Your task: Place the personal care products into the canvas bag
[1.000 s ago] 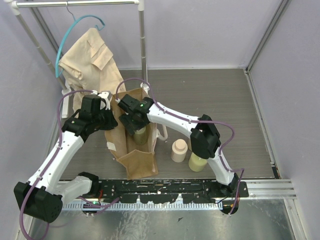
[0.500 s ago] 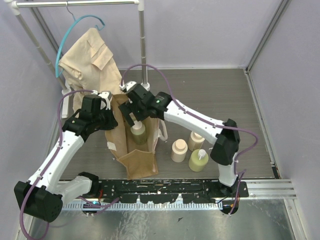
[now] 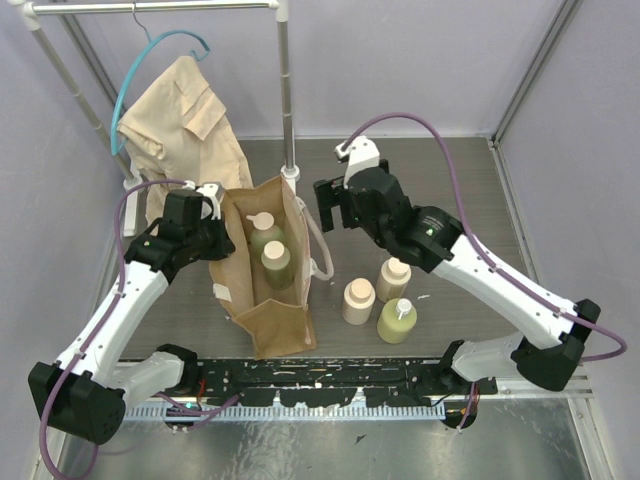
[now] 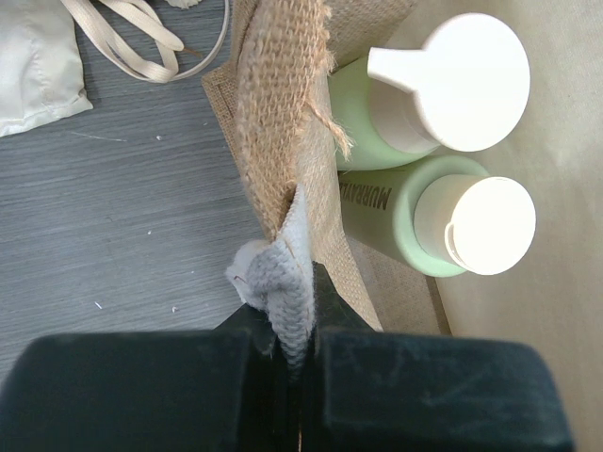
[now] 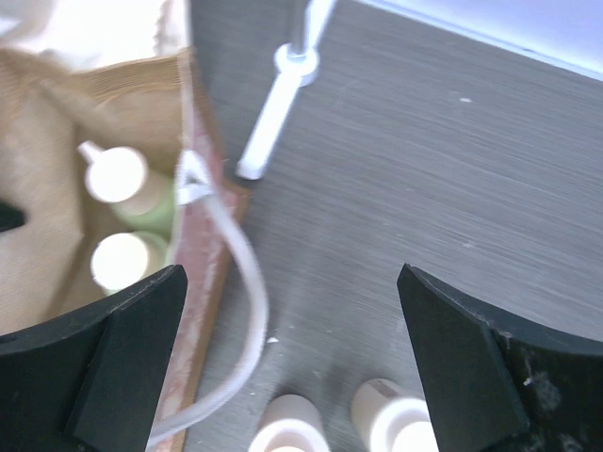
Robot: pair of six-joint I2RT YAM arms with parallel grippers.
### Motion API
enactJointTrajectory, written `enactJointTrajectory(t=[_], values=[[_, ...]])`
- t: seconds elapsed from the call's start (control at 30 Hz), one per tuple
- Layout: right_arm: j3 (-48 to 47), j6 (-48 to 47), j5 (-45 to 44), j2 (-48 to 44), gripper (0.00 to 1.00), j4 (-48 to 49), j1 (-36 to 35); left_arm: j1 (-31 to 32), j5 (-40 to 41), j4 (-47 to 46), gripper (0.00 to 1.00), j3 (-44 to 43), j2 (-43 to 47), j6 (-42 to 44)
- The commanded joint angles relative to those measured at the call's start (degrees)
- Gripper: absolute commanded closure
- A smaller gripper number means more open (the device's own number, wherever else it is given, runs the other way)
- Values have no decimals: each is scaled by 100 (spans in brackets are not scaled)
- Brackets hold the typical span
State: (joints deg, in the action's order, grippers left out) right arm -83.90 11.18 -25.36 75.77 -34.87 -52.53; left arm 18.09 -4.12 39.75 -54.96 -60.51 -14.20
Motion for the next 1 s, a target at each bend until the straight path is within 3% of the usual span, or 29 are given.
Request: enactJointTrajectory(t=[0.0, 0.2, 0.4, 0.97], values=[[121, 327, -1078, -159, 0, -812, 254, -20, 83, 106, 100, 10, 6, 41], [1363, 683, -333, -953, 0, -1034, 1231, -21, 75, 112, 100, 24, 16, 57], [1866, 624, 107, -1194, 0, -1275, 1929, -24, 21, 65, 100, 49, 24, 49], [2791, 692, 1749, -1072, 0, -1112, 2082, -22, -2, 1, 100, 129, 19, 24]])
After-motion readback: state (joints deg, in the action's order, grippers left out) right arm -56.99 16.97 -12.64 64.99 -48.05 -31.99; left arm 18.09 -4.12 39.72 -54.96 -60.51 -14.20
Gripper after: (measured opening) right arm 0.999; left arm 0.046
